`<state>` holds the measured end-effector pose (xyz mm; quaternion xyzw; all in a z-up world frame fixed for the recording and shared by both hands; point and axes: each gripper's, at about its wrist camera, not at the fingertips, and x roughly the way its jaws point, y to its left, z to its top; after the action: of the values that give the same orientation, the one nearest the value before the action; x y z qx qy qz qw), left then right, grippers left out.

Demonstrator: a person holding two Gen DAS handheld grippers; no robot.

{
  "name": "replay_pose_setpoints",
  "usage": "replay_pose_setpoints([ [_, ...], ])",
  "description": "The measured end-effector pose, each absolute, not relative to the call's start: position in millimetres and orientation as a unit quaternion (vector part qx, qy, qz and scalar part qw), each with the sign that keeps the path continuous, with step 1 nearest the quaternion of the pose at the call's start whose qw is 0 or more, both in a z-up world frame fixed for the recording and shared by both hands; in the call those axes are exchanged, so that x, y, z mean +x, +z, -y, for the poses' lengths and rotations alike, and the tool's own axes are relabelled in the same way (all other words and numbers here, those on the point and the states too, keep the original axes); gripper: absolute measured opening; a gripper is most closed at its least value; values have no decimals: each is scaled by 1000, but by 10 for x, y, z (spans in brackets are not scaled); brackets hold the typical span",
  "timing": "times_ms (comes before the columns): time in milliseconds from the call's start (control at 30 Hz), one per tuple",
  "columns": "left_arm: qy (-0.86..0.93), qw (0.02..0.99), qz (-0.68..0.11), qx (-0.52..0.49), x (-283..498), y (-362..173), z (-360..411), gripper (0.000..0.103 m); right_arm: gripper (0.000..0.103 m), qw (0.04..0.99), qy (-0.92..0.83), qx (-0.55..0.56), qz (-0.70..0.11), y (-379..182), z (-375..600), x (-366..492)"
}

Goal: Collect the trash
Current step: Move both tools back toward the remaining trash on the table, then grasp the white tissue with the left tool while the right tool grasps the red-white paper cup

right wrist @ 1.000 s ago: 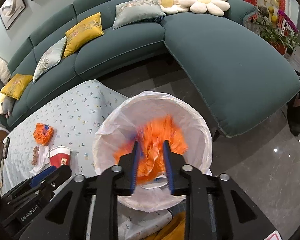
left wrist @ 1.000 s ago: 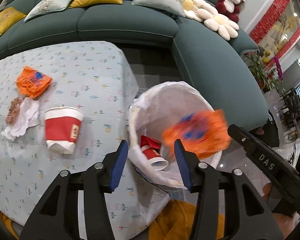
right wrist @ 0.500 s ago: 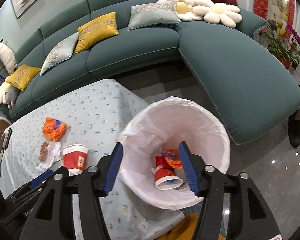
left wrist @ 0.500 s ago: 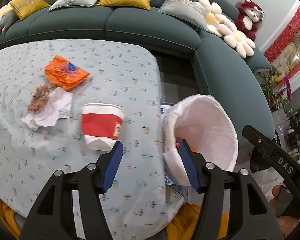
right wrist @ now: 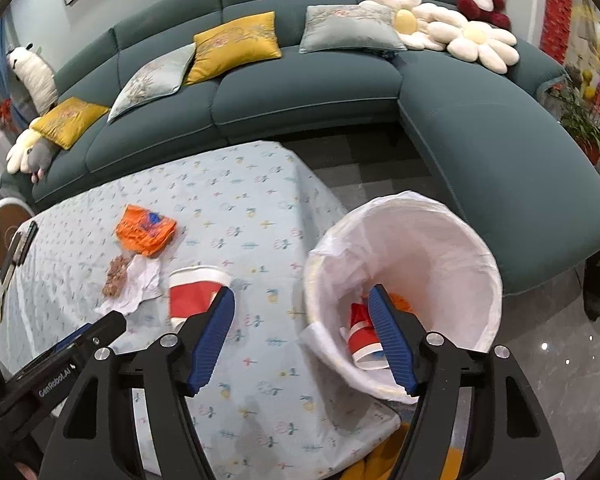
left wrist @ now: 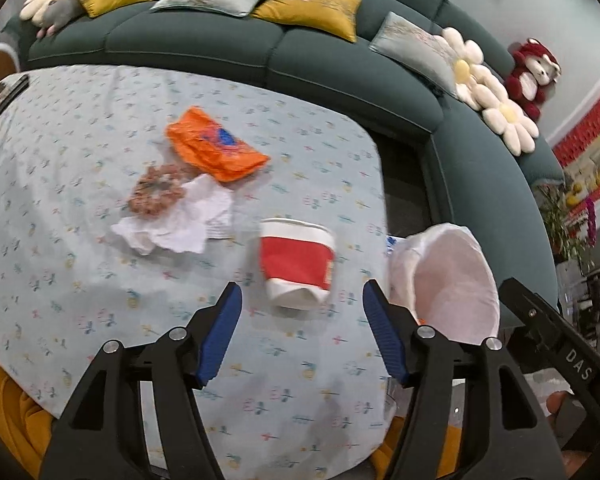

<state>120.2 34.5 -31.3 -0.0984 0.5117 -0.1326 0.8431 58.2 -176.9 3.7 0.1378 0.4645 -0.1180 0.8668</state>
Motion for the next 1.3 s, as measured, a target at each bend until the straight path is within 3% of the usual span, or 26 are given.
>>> replay_pose_setpoints([
  [267,-95,843,-516,-118,1240,-416,-820,66,67,864,-98,122,-479,-47,1426,682],
  [533,-53,843,-520,-132,1326,-565,-1234,72,74,852,-78,123,-502,-245,1121,841],
  [1300,4,802,-578,-151,2116,-1425,-1584,72,75,784,-64,169,-594,-1261,832,1678],
])
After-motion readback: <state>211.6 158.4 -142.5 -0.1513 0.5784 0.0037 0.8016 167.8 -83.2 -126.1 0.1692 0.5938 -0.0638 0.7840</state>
